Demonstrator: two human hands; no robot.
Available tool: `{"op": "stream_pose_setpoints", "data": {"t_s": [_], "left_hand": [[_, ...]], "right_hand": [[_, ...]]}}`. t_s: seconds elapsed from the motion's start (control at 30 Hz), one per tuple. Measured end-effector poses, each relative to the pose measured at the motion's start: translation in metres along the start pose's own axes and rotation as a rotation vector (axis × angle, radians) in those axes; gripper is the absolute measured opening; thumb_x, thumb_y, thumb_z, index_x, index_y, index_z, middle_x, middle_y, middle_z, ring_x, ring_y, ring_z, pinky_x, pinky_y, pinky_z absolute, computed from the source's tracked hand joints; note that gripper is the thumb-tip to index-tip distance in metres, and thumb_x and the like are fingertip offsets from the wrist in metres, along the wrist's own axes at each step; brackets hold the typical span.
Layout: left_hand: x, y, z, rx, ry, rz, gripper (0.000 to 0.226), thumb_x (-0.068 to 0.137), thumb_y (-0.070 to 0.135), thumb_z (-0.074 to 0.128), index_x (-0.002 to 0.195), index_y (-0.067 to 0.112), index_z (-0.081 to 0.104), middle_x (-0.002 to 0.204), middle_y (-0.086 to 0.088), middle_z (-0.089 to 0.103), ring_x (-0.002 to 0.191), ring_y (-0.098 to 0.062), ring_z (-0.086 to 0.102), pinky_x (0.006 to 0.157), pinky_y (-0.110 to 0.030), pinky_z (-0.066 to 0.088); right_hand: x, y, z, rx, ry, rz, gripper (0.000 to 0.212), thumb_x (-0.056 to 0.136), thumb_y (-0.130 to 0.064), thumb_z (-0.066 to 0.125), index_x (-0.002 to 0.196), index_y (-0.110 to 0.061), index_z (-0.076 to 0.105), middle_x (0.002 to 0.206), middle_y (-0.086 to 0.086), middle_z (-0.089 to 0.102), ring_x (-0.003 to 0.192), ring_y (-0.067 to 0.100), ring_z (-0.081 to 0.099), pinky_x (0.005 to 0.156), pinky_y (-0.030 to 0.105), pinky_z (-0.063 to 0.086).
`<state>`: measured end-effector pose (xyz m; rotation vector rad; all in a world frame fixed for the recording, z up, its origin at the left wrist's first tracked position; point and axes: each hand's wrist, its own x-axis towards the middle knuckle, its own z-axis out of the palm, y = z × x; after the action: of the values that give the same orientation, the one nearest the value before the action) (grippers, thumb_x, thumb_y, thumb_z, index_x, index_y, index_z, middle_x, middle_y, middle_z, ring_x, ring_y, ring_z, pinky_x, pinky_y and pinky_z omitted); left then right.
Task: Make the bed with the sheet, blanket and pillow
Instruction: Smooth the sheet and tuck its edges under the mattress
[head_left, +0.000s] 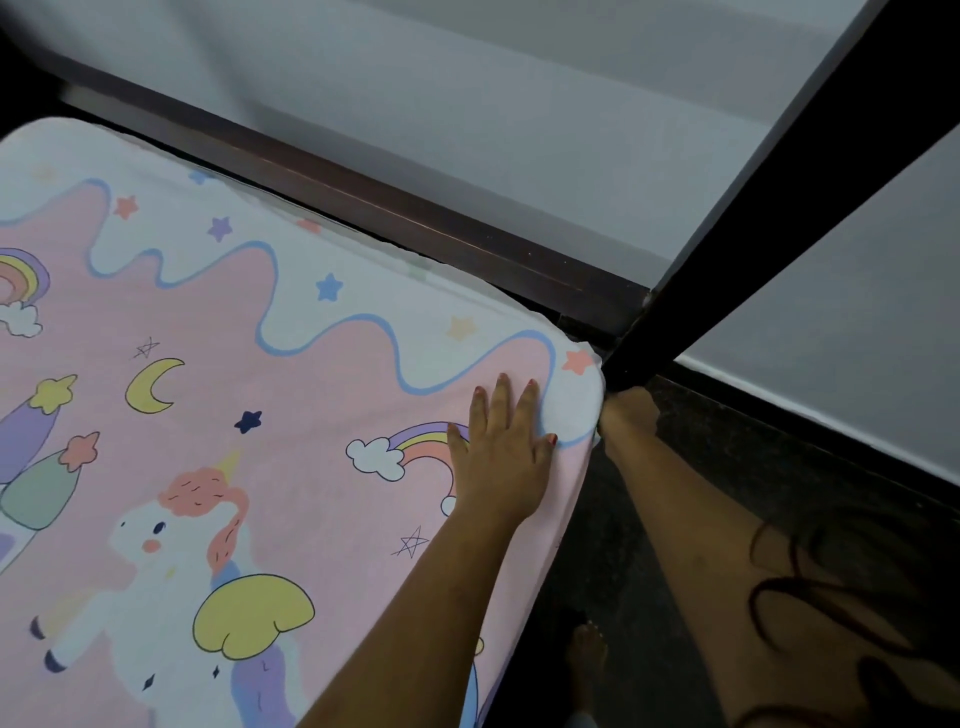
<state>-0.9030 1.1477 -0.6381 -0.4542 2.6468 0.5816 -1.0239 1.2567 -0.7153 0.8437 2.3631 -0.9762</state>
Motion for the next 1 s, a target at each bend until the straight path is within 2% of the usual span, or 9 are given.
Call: {"op": "stream_pose_setpoints", "data": {"t_s": [0.17, 0.3, 0.43, 0.5, 0.57, 0.63, 0.73, 0.9, 1.0], "left_hand": [[0.006, -0.001, -0.005, 0.001, -0.02, 0.033, 0.059, 0.1, 0.045, 0.026, 0.151, 0.03, 0.0, 0.159, 0.002, -0.009, 0.146, -0.026, -0.01, 0.114, -0.057, 0.006], [0.013, -0.007, -0.012, 0.003, -0.011, 0.05, 0.059, 0.1, 0.045, 0.026, 0.151, 0.03, -0.001, 0.16, 0.002, -0.009, 0.146, -0.026, -0.01, 0.114, -0.056, 0.007], [0.015, -0.027, -0.02, -0.083, 0.042, -0.052, 0.06, 0.1, 0.045, 0.028, 0.151, 0.032, -0.001, 0.159, 0.004, -0.011, 0.146, -0.024, -0.011, 0.115, -0.054, 0.006], [0.017, -0.043, -0.026, -0.108, 0.081, -0.124, 0.061, 0.099, 0.046, 0.029, 0.151, 0.033, -0.001, 0.159, 0.005, -0.011, 0.146, -0.022, -0.012, 0.115, -0.053, 0.006], [0.018, -0.06, -0.031, -0.111, 0.114, -0.187, 0.061, 0.099, 0.046, 0.028, 0.151, 0.033, 0.0, 0.159, 0.005, -0.011, 0.146, -0.022, -0.011, 0.114, -0.054, 0.007], [0.018, -0.074, -0.037, -0.118, 0.129, -0.231, 0.06, 0.099, 0.046, 0.028, 0.151, 0.032, 0.0, 0.159, 0.004, -0.01, 0.146, -0.023, -0.01, 0.114, -0.054, 0.007], [0.019, -0.087, -0.045, -0.122, 0.124, -0.264, 0.06, 0.1, 0.045, 0.027, 0.151, 0.031, 0.0, 0.159, 0.002, -0.01, 0.146, -0.024, -0.011, 0.114, -0.055, 0.006], [0.024, -0.096, -0.054, -0.17, 0.162, -0.274, 0.06, 0.1, 0.045, 0.029, 0.151, 0.03, 0.002, 0.16, 0.002, -0.009, 0.146, -0.025, -0.009, 0.114, -0.055, 0.008], [0.026, -0.101, -0.056, -0.157, 0.167, -0.27, 0.06, 0.1, 0.045, 0.028, 0.151, 0.03, 0.001, 0.159, 0.002, -0.01, 0.146, -0.025, -0.009, 0.115, -0.054, 0.008]], "right_hand": [[0.002, -0.001, 0.003, 0.203, -0.077, 0.12, 0.036, 0.097, -0.026, 0.048, 0.115, 0.003, 0.059, 0.114, 0.02, 0.062, 0.099, 0.036, 0.062, 0.087, 0.044, 0.054], [0.001, -0.001, -0.002, 0.359, -0.16, 0.161, 0.031, 0.094, -0.025, 0.054, 0.11, 0.001, 0.061, 0.106, 0.017, 0.064, 0.087, 0.03, 0.061, 0.058, 0.031, 0.05], [-0.018, 0.0, -0.024, 0.497, -0.344, 0.119, 0.022, 0.094, -0.015, 0.051, 0.11, -0.007, 0.064, 0.109, 0.009, 0.066, 0.091, 0.022, 0.061, 0.069, 0.032, 0.05], [-0.042, -0.01, -0.032, 0.348, -0.358, -0.086, 0.024, 0.097, -0.023, 0.047, 0.113, -0.013, 0.064, 0.114, 0.006, 0.065, 0.095, 0.02, 0.061, 0.074, 0.03, 0.05], [-0.061, -0.024, -0.031, 0.125, -0.305, -0.416, 0.037, 0.1, -0.026, 0.043, 0.134, -0.015, 0.052, 0.137, 0.007, 0.052, 0.12, 0.023, 0.052, 0.094, 0.036, 0.048], [-0.071, -0.045, -0.019, -0.224, -0.235, -0.706, 0.049, 0.102, -0.031, 0.038, 0.147, -0.013, 0.033, 0.154, 0.006, 0.03, 0.139, 0.024, 0.031, 0.115, 0.041, 0.025], [-0.062, -0.087, 0.013, -0.576, -0.26, -0.921, 0.054, 0.102, -0.041, 0.029, 0.15, -0.015, 0.025, 0.155, 0.008, 0.028, 0.141, 0.027, 0.028, 0.115, 0.042, 0.021], [-0.026, -0.136, 0.062, -0.296, -0.52, -0.613, 0.06, 0.099, -0.047, 0.035, 0.143, -0.007, 0.041, 0.15, 0.01, 0.038, 0.138, 0.024, 0.034, 0.117, 0.037, 0.021], [-0.01, -0.14, 0.079, -0.198, -0.435, -0.493, 0.068, 0.095, -0.052, 0.043, 0.145, -0.006, 0.036, 0.153, 0.01, 0.03, 0.14, 0.022, 0.029, 0.117, 0.03, 0.019]]}}
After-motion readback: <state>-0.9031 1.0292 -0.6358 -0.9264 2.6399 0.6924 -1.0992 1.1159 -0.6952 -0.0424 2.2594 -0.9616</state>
